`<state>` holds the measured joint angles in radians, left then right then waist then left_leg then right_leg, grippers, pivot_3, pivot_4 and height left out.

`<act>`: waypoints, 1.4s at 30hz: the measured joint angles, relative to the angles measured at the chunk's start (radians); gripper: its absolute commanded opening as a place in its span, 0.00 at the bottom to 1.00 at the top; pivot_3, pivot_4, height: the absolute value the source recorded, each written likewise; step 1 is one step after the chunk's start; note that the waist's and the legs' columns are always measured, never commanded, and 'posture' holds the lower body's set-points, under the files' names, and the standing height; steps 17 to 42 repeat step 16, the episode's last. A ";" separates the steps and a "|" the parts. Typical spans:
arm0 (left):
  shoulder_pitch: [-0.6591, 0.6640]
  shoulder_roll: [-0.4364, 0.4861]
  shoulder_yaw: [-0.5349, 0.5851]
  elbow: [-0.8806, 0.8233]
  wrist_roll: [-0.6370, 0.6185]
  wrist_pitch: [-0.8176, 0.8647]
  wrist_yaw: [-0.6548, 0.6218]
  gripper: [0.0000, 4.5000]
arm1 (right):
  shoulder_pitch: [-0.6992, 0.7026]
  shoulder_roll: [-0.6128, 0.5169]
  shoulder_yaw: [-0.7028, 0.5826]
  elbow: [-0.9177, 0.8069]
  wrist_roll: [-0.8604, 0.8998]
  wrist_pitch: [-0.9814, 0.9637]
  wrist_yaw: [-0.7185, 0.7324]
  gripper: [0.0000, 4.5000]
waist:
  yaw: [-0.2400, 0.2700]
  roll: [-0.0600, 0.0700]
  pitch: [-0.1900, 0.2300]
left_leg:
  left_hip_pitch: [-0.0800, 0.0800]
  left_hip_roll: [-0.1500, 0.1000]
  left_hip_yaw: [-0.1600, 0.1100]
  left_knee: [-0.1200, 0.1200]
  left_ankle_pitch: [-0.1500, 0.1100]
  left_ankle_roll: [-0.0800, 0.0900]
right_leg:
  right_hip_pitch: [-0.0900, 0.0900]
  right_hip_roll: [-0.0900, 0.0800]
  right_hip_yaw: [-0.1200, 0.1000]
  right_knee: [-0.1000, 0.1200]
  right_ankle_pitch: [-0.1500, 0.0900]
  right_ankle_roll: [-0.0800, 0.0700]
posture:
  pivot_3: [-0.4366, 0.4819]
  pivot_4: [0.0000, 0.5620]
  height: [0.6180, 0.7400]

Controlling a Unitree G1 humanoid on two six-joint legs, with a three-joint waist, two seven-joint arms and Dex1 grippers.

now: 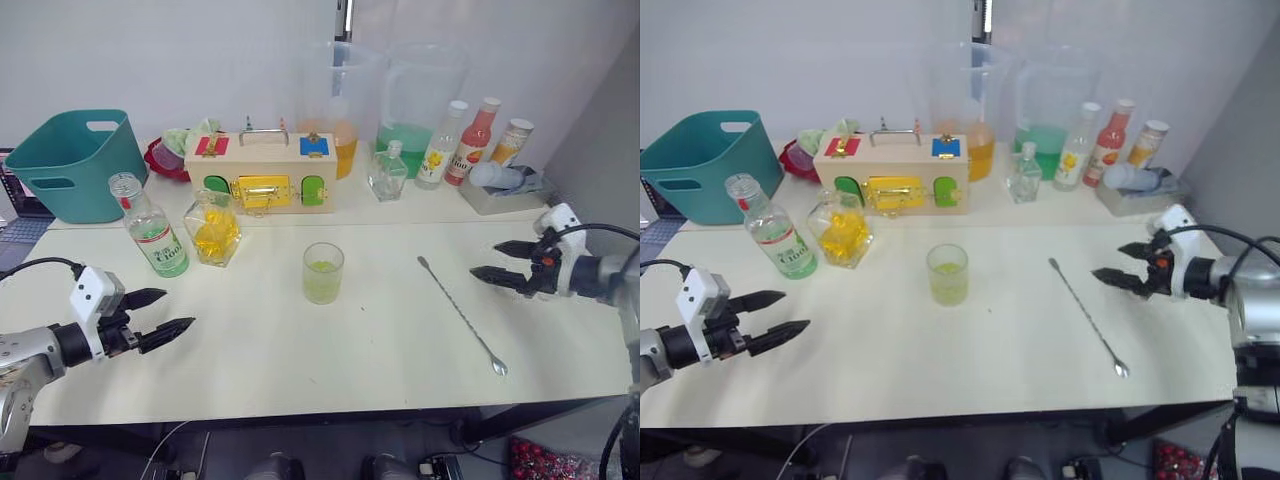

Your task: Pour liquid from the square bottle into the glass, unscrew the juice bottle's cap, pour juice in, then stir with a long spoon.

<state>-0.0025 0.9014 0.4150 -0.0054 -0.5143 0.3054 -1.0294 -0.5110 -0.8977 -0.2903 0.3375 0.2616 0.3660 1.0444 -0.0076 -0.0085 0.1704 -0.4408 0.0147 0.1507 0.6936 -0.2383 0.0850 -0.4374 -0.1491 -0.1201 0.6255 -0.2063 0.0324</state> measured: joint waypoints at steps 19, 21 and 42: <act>0.048 -0.076 0.041 0.191 0.118 -0.206 0.076 1.00 | 0.202 0.037 -0.157 0.231 0.095 -0.264 0.022 0.98 | -0.006 0.000 0.000 | 0.002 0.001 0.000 0.000 0.000 0.001 | 0.001 0.000 0.001 0.000 0.000 0.000 | 0.48 0.27 0.94; 0.048 -0.076 0.041 0.191 0.118 -0.206 0.076 1.00 | 0.202 0.037 -0.157 0.231 0.095 -0.264 0.022 0.98 | -0.006 0.000 0.000 | 0.002 0.001 0.000 0.000 0.000 0.001 | 0.001 0.000 0.001 0.000 0.000 0.000 | 0.48 0.27 0.94; 0.048 -0.076 0.041 0.191 0.118 -0.206 0.076 1.00 | 0.202 0.037 -0.157 0.231 0.095 -0.264 0.022 0.98 | -0.006 0.000 0.000 | 0.002 0.001 0.000 0.000 0.000 0.001 | 0.001 0.000 0.001 0.000 0.000 0.000 | 0.48 0.27 0.94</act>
